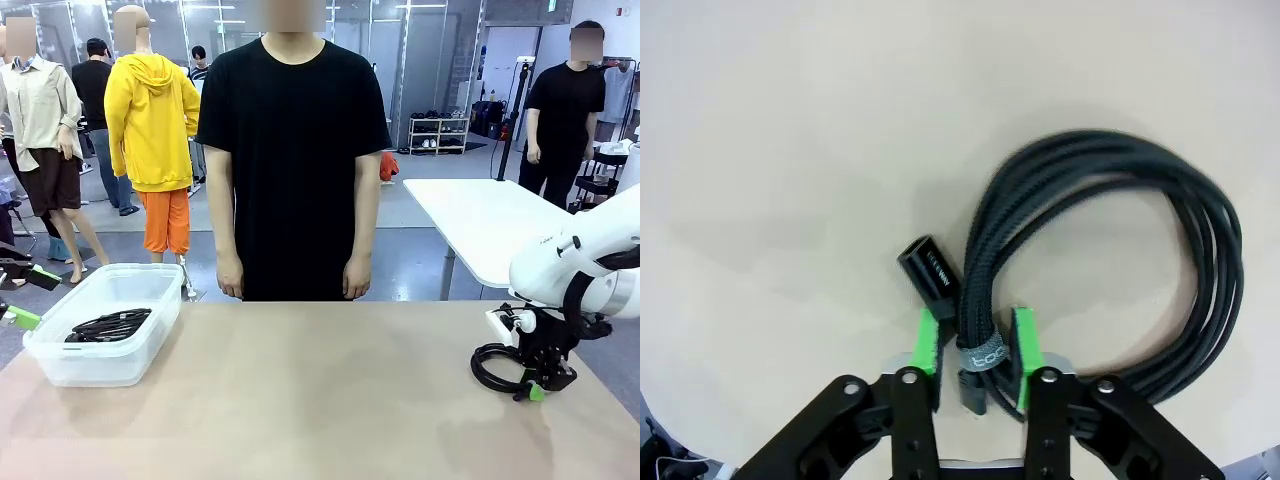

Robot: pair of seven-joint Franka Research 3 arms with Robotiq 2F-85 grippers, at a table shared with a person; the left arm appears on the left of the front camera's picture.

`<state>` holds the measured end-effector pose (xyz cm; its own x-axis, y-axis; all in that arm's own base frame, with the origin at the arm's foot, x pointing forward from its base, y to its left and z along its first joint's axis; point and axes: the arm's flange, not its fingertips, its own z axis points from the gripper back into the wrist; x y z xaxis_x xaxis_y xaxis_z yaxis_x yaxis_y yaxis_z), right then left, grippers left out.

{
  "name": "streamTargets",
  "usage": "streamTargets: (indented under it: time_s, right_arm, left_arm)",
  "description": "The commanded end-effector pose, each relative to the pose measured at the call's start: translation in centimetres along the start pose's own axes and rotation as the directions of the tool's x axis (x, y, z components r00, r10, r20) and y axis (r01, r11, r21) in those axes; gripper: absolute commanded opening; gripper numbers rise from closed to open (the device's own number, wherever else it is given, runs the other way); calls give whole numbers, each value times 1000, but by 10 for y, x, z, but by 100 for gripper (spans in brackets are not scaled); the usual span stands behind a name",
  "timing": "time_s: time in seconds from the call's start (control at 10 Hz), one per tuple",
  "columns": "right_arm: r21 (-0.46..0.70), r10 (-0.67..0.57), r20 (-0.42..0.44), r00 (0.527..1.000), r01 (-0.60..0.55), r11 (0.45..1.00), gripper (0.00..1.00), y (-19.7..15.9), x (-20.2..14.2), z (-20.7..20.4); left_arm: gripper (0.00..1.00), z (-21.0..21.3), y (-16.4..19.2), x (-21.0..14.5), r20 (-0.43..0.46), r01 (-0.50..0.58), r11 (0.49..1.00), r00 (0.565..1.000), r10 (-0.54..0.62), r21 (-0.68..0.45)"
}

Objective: Organize and store the cables.
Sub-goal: Place the USB Extension Cable into the Organizing box.

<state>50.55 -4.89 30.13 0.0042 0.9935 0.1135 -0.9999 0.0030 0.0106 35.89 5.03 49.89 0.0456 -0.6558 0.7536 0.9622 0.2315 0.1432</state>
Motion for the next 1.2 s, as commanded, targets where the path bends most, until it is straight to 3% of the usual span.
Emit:
streamTargets:
  time_s: [0.0,0.6,1.1]
  right_arm:
    - [1,-19,-31,999,19,1000,0,3,5,-3]
    - [-47,-16,-19,1000,15,999,0,6,28,25]
    - [-90,-60,-51,997,55,994,0,20,100,86]
  left_arm:
    - [100,1,-3,3,6,-18,1000,1000,18,-8]
    - [100,1,-3,3,6,-18,1000,1000,18,-8]
    - [100,1,-3,3,6,-18,1000,1000,18,-8]
